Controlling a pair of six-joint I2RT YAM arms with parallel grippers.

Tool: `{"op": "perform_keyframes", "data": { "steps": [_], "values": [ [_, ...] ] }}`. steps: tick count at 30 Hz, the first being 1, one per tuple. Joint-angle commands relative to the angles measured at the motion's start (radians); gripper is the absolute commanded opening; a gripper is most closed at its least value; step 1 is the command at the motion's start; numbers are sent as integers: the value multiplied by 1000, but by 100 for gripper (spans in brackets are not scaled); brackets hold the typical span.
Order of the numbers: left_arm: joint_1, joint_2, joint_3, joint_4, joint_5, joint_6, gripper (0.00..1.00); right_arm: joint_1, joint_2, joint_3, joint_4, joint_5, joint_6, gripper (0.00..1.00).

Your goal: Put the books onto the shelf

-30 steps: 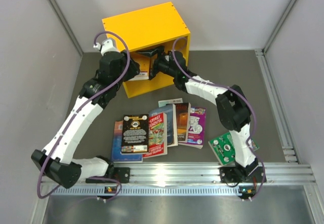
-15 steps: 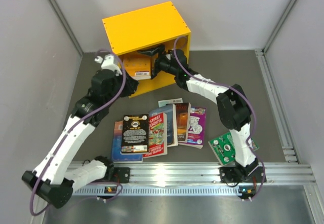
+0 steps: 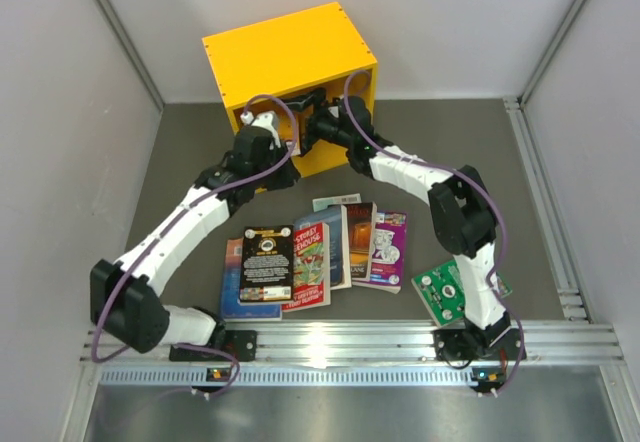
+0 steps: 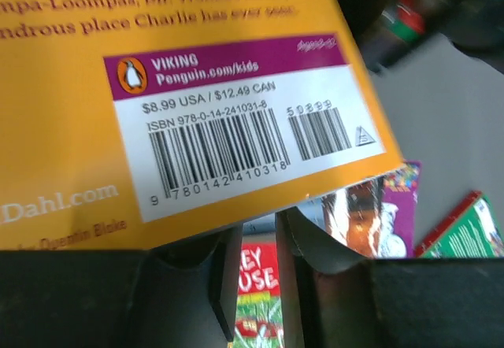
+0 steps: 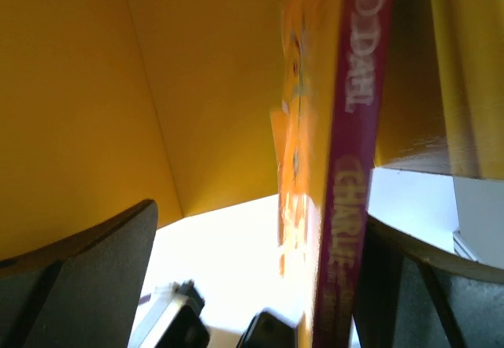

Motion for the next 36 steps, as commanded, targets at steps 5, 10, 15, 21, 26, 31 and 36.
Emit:
{"op": "perform_keyframes", "data": {
  "steps": [5, 10, 15, 21, 26, 31, 36],
  "values": [
    [-6, 208, 163, 80, -127, -65, 27, -33, -54, -28, -11, -57, 24, 90],
    [-7, 266, 239, 48, -214, -117, 24, -41, -97, -55, -75, -123, -39, 90],
    [-7, 272, 280, 34, -282, -122, 24, -59, -189, -43, -411, -128, -275, 90],
    [-7, 306, 311, 17, -297, -100, 24, -73, -220, 153, -886, 42, -605, 91],
    [-7, 333, 328, 11, -300, -91, 24, -76, -206, 270, -1105, 156, -736, 92],
    [-7, 375, 374, -3, -319, -81, 24, -83, -251, 265, -1212, 269, -826, 92],
    [-7, 456, 484, -67, -397, -65, 25, -96, -332, 196, -1218, 334, -872, 92]
  ]
}}
